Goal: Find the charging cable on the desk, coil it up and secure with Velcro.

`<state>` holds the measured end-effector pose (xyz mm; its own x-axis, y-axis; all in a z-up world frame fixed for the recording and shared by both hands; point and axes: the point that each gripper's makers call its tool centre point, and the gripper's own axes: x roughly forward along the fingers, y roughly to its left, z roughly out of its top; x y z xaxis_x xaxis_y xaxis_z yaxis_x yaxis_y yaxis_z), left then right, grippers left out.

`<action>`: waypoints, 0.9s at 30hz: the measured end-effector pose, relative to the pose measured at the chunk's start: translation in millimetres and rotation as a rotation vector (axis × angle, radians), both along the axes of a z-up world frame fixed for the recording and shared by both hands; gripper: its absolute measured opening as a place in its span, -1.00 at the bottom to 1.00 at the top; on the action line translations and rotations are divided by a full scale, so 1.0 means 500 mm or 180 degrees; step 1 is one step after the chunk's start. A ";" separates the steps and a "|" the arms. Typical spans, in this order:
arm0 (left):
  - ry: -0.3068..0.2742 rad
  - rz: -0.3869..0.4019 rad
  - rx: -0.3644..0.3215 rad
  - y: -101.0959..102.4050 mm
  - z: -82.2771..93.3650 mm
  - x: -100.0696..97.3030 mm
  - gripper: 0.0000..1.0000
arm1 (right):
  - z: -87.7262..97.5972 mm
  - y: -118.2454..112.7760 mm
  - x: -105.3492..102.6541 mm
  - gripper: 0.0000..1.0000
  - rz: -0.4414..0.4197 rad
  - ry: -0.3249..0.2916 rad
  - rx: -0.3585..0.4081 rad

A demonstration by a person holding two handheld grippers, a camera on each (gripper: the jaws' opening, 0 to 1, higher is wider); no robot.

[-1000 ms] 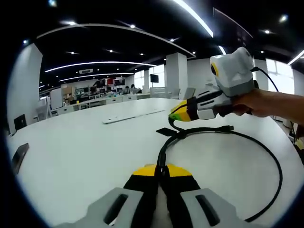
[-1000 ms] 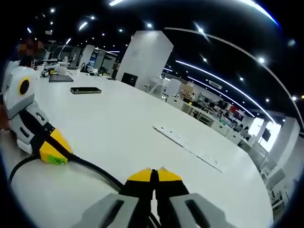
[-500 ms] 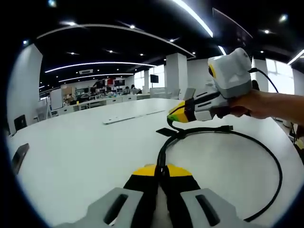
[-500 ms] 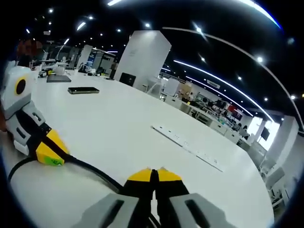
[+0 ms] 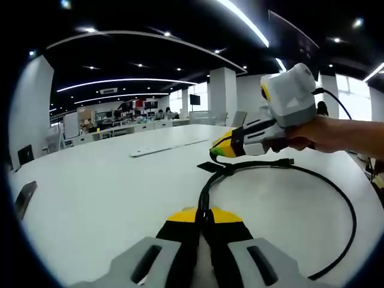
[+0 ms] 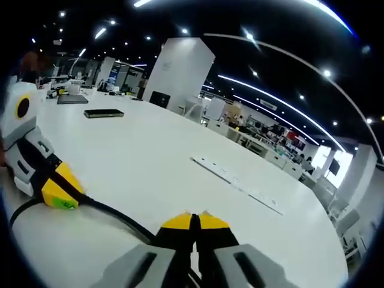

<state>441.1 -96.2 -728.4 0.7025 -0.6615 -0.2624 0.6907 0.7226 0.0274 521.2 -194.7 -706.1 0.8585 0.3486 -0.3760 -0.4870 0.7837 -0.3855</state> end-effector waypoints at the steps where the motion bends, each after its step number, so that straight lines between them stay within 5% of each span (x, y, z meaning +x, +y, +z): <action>1: 0.0000 0.0001 0.0000 0.000 0.000 0.000 -0.86 | -0.001 0.000 0.000 -0.93 0.0000 0.0001 0.0000; 27: -0.0023 -0.0002 0.0006 -0.001 0.000 0.000 -0.85 | -0.010 -0.005 0.007 -0.93 -0.0025 0.0021 0.0014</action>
